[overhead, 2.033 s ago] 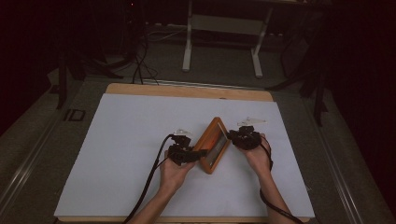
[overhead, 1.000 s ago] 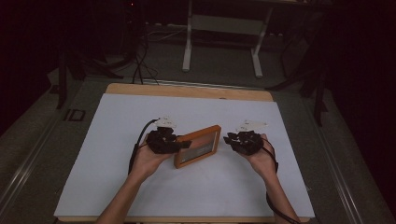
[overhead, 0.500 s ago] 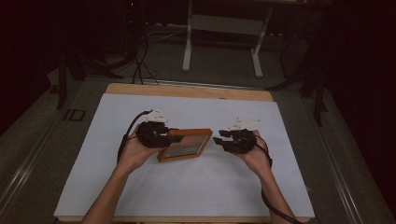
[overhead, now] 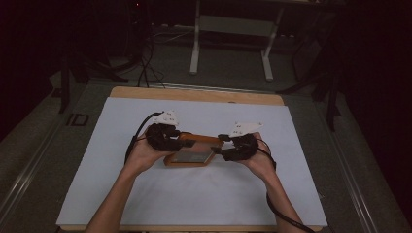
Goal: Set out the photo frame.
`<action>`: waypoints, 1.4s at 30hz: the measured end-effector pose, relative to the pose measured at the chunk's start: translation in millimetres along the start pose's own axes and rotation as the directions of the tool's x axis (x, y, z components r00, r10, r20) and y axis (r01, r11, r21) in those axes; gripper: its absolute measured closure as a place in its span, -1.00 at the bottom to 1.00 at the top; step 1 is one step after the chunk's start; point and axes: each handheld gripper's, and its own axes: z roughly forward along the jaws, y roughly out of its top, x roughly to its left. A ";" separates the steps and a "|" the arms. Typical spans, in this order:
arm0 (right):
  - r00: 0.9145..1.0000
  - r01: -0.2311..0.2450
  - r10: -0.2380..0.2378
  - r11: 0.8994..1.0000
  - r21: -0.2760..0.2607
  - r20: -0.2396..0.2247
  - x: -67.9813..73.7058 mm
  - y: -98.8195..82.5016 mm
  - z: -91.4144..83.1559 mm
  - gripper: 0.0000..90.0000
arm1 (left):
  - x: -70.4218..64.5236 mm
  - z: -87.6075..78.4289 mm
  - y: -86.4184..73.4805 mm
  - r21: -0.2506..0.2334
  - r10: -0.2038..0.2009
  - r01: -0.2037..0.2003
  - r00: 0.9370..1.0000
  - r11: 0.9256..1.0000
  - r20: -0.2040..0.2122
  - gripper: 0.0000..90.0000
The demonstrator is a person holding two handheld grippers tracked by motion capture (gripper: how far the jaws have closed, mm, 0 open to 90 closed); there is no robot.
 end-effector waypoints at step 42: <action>0.986 0.134 -0.139 0.990 -0.053 -0.090 -0.1 3.7 -3.6 0.48 | 0.2 7.0 24.1 -0.084 -0.033 0.035 0.999 0.996 0.023 0.01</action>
